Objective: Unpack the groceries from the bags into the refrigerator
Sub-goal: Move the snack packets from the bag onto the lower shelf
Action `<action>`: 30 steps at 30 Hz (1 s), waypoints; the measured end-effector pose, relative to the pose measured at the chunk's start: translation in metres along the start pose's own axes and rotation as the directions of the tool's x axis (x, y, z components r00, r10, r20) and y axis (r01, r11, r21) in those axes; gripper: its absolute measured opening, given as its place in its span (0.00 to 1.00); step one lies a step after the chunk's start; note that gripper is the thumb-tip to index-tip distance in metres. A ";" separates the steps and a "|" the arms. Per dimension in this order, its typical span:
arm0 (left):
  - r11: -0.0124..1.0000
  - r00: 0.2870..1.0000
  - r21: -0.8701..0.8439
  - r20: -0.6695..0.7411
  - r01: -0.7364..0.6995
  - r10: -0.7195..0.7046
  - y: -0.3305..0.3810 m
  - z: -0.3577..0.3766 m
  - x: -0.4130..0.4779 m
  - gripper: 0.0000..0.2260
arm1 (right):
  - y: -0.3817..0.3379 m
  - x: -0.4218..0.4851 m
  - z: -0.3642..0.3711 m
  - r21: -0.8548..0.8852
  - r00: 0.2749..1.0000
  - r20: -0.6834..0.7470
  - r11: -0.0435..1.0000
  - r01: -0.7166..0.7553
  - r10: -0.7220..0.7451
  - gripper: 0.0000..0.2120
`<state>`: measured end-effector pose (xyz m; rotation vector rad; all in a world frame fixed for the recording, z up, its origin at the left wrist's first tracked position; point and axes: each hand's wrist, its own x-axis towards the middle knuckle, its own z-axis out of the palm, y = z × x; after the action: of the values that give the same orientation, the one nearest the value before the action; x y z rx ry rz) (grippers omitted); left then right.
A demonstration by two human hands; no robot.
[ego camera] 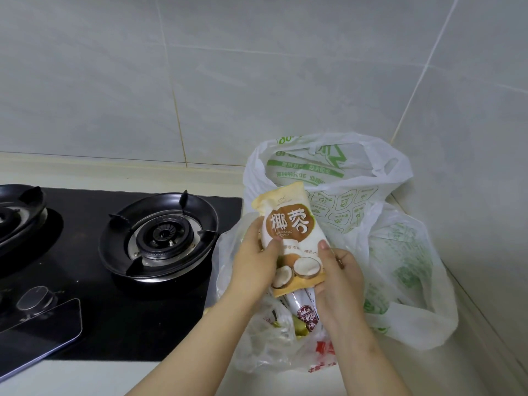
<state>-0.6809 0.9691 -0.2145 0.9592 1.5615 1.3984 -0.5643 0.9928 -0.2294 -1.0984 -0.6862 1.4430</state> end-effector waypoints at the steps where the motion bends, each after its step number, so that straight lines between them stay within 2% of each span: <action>1: 0.998 1.000 -0.052 -0.009 0.021 -0.021 0.000 0.000 0.002 0.14 | 0.001 0.000 0.001 -0.008 0.999 0.033 1.000 -0.003 0.003 0.05; 5: 0.961 0.983 -0.233 -0.068 0.148 -0.169 0.005 -0.009 0.008 0.12 | 0.003 -0.001 0.005 -0.112 0.989 0.147 0.994 0.013 0.003 0.08; 9: 0.937 0.959 -0.239 -0.064 0.254 -0.276 0.010 -0.026 0.014 0.14 | 0.003 -0.004 0.013 -0.241 0.964 0.265 0.970 0.046 0.020 0.11; 12: 0.948 0.962 -0.190 -0.046 0.256 -0.269 0.011 -0.031 0.014 0.12 | 0.002 -0.005 0.027 -0.331 0.941 0.339 0.938 0.102 0.018 0.06; 15: 0.966 0.968 -0.133 -0.091 0.222 -0.235 0.008 -0.036 0.016 0.12 | 0.004 -0.004 0.042 -0.419 0.932 0.362 0.888 0.190 -0.028 0.04; 21: 0.968 0.959 -0.110 -0.147 0.227 -0.242 0.004 -0.058 0.024 0.13 | 0.016 0.002 0.063 -0.526 0.910 0.413 0.804 0.279 -0.045 0.05; 25: 0.969 0.945 -0.162 -0.237 0.188 -0.223 0.007 -0.076 0.029 0.14 | 0.020 0.005 0.078 -0.536 0.870 0.492 0.798 0.276 0.030 0.05; 30: 0.970 0.925 -0.170 -0.309 0.177 -0.223 0.012 -0.093 0.031 0.14 | 0.021 0.004 0.090 -0.534 0.821 0.569 0.781 0.324 0.049 0.03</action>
<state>-0.7784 0.9638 -0.2000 0.4832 1.7204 1.5508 -0.6543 1.0083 -0.2132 -1.0559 -1.7322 1.4434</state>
